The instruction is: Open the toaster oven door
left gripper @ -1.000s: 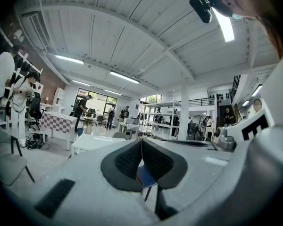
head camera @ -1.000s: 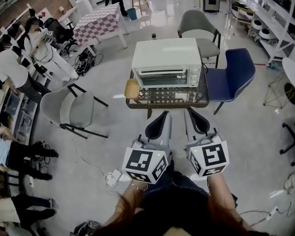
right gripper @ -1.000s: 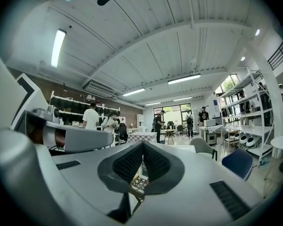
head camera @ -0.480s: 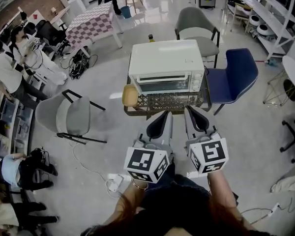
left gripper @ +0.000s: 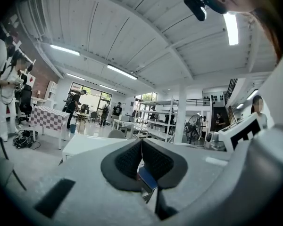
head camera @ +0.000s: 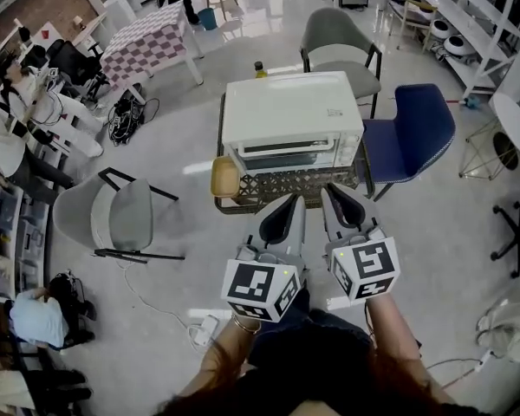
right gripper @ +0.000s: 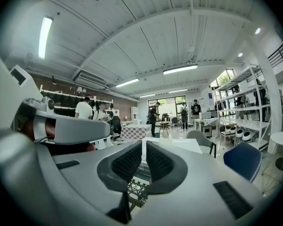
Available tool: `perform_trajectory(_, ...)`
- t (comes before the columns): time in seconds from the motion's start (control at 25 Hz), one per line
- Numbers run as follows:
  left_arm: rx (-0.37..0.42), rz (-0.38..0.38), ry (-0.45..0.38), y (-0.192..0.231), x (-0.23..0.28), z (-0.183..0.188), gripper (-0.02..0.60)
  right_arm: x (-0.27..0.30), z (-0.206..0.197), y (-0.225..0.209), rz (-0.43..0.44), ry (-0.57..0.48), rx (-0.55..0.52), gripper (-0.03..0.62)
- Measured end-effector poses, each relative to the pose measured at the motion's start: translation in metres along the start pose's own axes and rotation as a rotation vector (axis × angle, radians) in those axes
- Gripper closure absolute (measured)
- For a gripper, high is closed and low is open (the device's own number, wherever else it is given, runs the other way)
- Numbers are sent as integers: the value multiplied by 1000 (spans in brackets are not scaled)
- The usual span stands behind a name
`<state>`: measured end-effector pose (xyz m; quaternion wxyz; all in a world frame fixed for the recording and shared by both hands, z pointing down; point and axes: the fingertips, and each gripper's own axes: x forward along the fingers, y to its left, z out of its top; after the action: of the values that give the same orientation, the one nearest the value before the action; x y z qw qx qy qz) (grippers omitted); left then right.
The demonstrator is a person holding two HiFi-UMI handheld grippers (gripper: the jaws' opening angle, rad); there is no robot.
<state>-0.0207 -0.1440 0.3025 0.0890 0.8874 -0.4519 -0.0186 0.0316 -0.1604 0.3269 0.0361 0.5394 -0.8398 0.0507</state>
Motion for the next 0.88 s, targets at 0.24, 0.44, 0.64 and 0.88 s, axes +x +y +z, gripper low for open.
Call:
perform_trajectory(0.24, -6, -22, 8, 25, 18, 0, 566, 30, -8, -10, -33, 33, 33, 568)
perform_trajectory(0.44, -1, -51, 18, 43, 34, -2, 566, 53, -19, -22, -72, 54, 78, 562)
perform_trajectory(0.64, -2, -64, 19, 57, 47, -4, 566, 68, -24, -30, -106, 62, 129, 553)
perform_trajectory(0.88, -2, -68, 20, 67, 59, -6, 566, 82, -39, -44, -138, 73, 235, 533)
